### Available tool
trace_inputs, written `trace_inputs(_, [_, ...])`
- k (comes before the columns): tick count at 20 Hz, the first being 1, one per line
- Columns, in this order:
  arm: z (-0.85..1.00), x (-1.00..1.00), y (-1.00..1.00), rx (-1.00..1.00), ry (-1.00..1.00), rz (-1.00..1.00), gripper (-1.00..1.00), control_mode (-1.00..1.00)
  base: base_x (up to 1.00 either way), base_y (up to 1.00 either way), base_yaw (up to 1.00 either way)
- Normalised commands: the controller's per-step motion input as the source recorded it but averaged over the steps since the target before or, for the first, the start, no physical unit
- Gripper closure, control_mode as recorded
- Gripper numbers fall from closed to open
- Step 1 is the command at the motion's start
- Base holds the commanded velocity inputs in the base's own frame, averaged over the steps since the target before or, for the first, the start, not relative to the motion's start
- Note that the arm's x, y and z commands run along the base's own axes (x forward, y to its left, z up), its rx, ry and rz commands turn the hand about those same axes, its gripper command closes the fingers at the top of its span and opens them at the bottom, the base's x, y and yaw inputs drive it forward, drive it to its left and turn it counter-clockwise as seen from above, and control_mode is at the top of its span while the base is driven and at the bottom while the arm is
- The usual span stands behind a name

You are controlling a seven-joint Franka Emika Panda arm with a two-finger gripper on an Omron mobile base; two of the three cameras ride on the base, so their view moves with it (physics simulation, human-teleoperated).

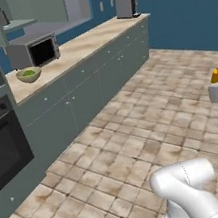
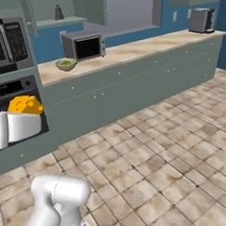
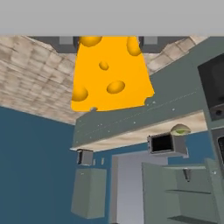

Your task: Pick the cheese from the fridge and the cheese grater from the cabinet and place them next to the salad bowl.

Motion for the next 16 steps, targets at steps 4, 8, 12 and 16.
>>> trace_inputs(4, [0.0, 0.0, 0.0, 0.0, 0.0, 0.0, 1.0, 1.0, 1.0, 0.02, 0.0])
trace_inputs(8, [0.0, 0.0, 0.0, 0.0, 0.0, 0.0, 1.0, 1.0, 1.0, 0.08, 0.0])
trace_inputs(12, [0.0, 0.0, 0.0, 0.0, 0.0, 0.0, 1.0, 1.0, 1.0, 0.05, 0.0])
trace_inputs(16, [0.0, 0.0, 0.0, 0.0, 0.0, 0.0, 1.0, 1.0, 1.0, 0.03, 0.05])
